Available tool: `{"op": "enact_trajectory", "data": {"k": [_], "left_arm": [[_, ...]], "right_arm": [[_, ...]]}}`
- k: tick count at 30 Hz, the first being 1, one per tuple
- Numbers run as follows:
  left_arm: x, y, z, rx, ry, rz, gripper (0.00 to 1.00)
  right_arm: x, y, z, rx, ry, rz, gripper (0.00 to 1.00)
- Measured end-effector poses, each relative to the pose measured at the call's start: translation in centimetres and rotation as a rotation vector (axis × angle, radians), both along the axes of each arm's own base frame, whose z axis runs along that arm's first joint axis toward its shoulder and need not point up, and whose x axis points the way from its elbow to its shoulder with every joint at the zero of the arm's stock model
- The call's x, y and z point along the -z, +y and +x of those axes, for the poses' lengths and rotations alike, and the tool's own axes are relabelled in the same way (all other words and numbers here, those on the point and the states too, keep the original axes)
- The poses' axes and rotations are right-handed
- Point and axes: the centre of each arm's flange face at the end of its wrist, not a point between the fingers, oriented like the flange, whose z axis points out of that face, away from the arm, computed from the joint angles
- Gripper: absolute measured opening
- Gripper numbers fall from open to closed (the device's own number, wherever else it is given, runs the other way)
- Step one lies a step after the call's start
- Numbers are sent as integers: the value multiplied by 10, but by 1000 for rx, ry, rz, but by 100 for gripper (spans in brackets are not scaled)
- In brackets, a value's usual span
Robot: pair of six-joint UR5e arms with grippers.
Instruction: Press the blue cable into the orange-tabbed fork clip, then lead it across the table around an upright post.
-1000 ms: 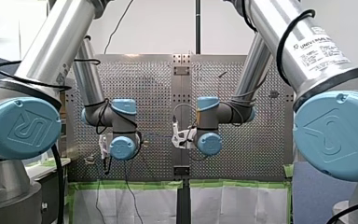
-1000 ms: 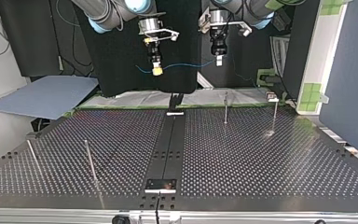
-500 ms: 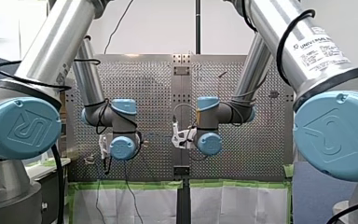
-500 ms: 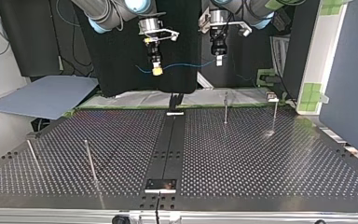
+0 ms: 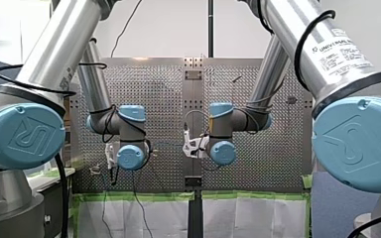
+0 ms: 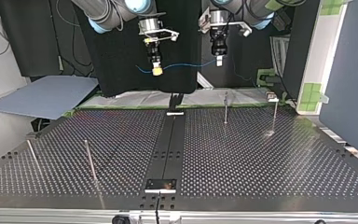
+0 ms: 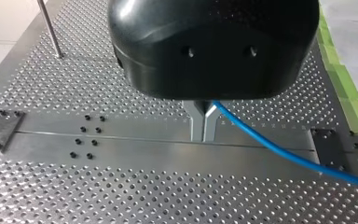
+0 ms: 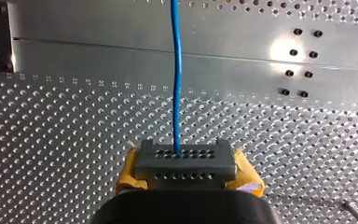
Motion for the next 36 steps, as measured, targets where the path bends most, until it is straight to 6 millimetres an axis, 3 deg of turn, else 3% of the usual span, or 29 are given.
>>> {"op": "enact_trajectory", "data": {"k": [5,15,36], "left_arm": [[11,3,-2,-1,37,24,2],[14,3,-3,-1,43,28,2],[14,3,-3,-1,44,28,2]], "right_arm": [[20,1,-2,5,35,29,0],[68,8,-10,6,103,94,0],[73,9,-11,6,109,101,0]]}}
